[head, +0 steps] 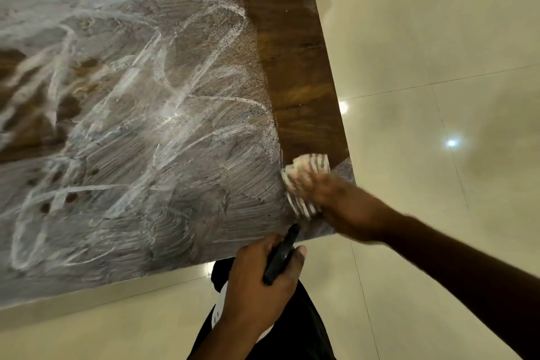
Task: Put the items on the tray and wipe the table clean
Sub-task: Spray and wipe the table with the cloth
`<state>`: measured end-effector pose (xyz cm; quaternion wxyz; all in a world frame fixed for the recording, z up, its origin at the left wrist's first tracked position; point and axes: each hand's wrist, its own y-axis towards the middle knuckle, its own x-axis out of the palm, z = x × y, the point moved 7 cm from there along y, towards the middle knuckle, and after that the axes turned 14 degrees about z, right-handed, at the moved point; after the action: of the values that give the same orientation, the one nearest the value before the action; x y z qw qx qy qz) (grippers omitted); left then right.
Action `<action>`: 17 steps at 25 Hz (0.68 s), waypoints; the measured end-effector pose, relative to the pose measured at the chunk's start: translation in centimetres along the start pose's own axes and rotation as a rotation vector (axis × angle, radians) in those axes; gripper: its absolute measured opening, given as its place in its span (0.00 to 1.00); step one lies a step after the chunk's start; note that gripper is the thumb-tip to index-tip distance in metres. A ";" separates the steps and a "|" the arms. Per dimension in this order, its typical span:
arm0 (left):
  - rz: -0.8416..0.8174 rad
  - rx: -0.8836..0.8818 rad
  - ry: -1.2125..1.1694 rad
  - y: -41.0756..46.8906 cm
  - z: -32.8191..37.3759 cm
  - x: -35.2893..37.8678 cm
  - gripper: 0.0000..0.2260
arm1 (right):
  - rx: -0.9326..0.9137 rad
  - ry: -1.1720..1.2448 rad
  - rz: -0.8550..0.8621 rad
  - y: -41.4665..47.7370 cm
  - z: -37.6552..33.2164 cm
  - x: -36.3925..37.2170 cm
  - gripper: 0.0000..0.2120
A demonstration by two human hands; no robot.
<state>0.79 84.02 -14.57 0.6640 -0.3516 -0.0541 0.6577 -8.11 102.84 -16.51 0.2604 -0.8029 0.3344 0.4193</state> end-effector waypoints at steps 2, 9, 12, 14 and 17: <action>0.008 -0.012 -0.007 -0.5 0.2 -0.6 0.23 | -0.112 -0.030 -0.023 -5.3 -0.5 -0.2 0.33; 0.043 0.035 -0.022 -1.0 0.6 -1.5 0.21 | 0.413 0.054 0.334 -1.5 3.5 -1.9 0.33; 0.063 0.015 -0.057 -1.5 -0.4 -2.0 0.22 | 0.200 0.025 0.247 -3.0 -2.6 2.8 0.33; 0.061 -0.019 -0.104 -2.0 -1.3 -2.6 0.22 | 0.010 -0.007 0.117 -7.0 -4.3 4.1 0.33; 0.092 -0.006 -0.121 -2.1 -1.3 -4.0 0.20 | 0.098 -0.033 0.178 -9.6 -0.8 1.3 0.33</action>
<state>2.68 80.07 -12.85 0.6277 -0.3154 -0.0799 0.7072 0.15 108.03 -15.89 0.2665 -0.7491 0.4203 0.4372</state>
